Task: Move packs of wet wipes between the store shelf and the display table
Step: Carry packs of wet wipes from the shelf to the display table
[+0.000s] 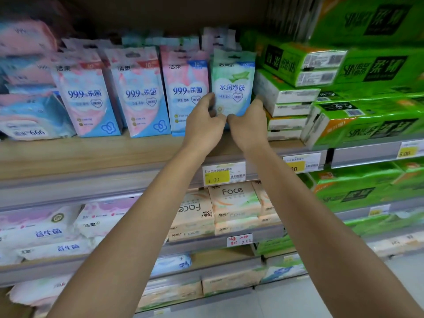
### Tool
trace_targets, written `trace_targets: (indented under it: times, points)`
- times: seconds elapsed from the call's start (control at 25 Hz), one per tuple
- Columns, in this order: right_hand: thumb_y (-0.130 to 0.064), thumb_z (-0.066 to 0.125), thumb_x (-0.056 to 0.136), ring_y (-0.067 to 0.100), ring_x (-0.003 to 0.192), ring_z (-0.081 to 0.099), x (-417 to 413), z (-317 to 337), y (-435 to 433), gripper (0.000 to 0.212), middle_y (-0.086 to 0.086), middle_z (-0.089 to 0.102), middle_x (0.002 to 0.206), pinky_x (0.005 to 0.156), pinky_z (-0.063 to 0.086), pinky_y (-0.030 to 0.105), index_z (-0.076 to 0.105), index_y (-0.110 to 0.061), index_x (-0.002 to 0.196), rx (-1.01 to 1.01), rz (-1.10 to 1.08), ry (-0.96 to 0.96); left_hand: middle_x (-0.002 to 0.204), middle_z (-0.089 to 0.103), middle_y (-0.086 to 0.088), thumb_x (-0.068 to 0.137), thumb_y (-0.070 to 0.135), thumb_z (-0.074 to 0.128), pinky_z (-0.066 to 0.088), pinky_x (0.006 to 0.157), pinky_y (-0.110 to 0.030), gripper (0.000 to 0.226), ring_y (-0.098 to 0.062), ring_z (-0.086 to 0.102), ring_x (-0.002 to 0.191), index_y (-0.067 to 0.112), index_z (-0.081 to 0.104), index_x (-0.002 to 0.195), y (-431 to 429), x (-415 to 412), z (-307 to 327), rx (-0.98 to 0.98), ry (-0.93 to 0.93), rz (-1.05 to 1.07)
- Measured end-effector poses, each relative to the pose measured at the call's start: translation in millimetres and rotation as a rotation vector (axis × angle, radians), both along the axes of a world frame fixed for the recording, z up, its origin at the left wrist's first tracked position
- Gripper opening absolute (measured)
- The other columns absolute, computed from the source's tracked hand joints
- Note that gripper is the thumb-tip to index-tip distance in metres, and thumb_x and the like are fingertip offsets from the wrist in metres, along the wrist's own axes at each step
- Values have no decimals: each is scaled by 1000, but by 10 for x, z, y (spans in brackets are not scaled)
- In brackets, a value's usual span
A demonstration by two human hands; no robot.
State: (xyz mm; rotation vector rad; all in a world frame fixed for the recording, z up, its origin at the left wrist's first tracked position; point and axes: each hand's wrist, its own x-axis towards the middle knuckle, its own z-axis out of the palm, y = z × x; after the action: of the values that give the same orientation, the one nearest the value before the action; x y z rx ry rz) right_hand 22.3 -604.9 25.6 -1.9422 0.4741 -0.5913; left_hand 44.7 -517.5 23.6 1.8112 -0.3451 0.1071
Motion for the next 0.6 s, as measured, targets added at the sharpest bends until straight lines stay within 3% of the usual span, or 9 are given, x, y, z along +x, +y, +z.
trace_targets:
  times: [0.08,0.24,0.4,0.48,0.6]
  points:
    - [-14,66,80,35,117,50,-51,2,31,56,18,50,127,94,46,48,40,-1,128,-52,-48,2,122,58,2,88,2,51,42,98,-23,52,-11,55,113,14,42,138,3,-18,-9,-41,54,5]
    - [-13,67,84,31,120,41,-165,8,167,46,16,42,128,98,41,39,42,-6,121,-58,-104,-30,107,60,3,88,0,50,42,105,-33,45,-16,56,114,10,49,132,41,-1,-53,-100,115,-18]
    - [-14,65,87,24,102,56,-224,31,177,32,0,52,100,78,46,37,39,-11,106,-25,-123,-81,107,60,1,87,0,54,45,101,-30,41,-15,57,109,10,53,126,103,-6,-58,-147,140,-17]
    - [-12,63,88,22,93,57,-282,33,183,34,-8,46,87,69,41,34,38,-10,111,-31,-158,-116,107,59,1,86,-2,55,47,92,-24,41,-11,57,102,10,53,125,128,-28,-29,-177,127,-8]
    - [-8,61,88,21,91,60,-382,13,184,41,-12,50,87,72,47,36,36,-10,121,35,-176,-257,112,57,0,86,1,59,46,87,-19,42,-4,54,96,10,53,126,159,-106,51,-217,57,26]
